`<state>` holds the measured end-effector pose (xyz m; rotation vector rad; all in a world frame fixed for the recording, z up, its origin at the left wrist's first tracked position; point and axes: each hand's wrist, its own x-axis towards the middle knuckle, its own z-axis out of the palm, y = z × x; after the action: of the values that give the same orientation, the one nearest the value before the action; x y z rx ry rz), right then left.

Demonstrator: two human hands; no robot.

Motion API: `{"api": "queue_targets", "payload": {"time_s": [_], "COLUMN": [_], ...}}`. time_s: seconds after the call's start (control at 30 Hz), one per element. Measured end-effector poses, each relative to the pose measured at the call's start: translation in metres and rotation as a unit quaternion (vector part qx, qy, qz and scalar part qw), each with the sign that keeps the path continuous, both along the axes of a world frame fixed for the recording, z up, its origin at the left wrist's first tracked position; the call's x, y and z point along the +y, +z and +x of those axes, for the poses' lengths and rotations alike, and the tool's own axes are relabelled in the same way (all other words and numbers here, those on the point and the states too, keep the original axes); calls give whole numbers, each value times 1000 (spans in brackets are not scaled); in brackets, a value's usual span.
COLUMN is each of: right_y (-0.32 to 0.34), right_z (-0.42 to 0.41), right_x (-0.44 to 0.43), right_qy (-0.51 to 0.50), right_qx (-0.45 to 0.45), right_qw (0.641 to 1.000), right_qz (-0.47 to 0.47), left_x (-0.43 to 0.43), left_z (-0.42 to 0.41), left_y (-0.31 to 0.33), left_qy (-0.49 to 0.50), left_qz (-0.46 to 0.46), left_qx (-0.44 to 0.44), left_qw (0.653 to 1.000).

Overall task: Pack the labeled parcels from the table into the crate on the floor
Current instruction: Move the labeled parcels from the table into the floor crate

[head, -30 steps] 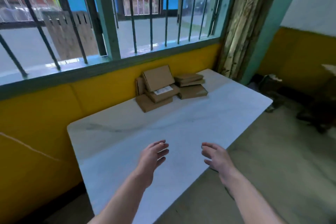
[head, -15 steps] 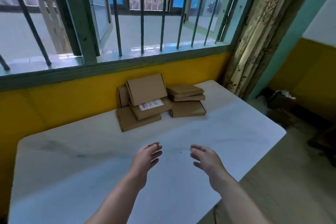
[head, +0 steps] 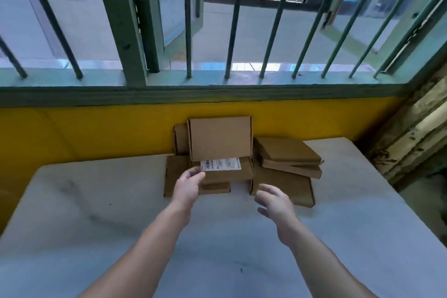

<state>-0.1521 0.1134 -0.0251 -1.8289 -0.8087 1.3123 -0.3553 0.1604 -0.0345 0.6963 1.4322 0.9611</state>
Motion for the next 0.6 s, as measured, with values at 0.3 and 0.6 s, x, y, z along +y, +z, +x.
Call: {"api": "queue_targets", "payload": {"time_s": [0.3,0.6], "right_y": [-3,-13], "right_z": [25,35], "right_x": [137,173], "right_qy": [44,68], "right_qx": [53,109], "right_qw": [998,991], "right_qz": [17,-24], "left_x": [77,89], "left_z": [22,36], "left_y": [4,2], "left_qy": [134,117], "left_qz": [-18,-29], "left_qx": [59,15], "left_qw": [989,993]}}
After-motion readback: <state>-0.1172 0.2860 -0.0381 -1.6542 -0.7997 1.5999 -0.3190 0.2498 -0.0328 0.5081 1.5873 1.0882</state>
